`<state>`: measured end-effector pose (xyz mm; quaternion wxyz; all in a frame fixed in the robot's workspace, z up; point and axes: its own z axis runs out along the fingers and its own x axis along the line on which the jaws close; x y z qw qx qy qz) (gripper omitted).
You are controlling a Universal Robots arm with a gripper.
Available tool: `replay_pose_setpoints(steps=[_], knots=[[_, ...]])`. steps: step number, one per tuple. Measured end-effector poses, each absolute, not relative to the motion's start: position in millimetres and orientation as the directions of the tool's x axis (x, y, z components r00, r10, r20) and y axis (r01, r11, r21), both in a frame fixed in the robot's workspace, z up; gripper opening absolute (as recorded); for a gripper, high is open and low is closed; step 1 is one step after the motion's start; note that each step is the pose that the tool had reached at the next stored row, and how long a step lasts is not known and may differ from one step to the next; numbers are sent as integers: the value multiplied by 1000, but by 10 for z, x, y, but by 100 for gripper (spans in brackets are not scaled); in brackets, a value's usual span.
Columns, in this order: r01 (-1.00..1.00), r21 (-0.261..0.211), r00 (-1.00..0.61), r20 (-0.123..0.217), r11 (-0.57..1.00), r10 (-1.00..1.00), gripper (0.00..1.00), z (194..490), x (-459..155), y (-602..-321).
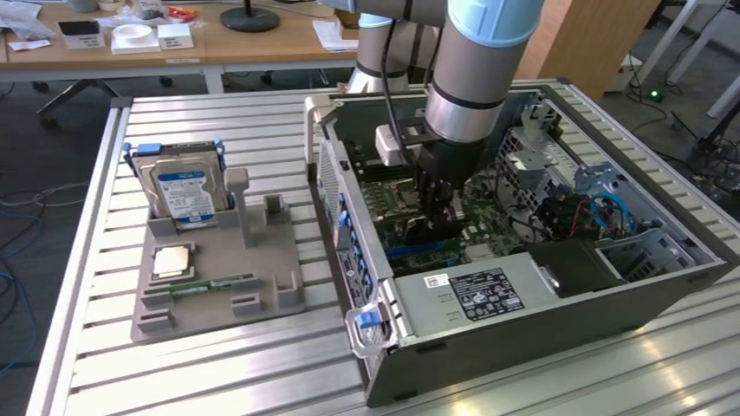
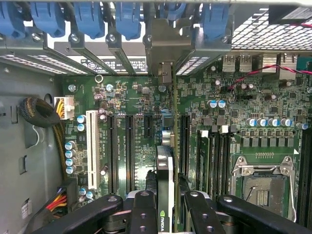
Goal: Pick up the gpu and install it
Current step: 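Insert the gpu into the slot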
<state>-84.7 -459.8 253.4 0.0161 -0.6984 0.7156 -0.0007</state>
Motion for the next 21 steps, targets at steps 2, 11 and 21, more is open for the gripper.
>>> replay_pose_setpoints(steps=[2,11,21], knots=[[-999,-23,-24,-22,25,-999,27,2534,-848,-4598],[-999,-24,-24,-22,25,-999,27,2515,-853,-4599],[-999,-23,-24,-22,25,-999,27,2496,-854,-4599]])
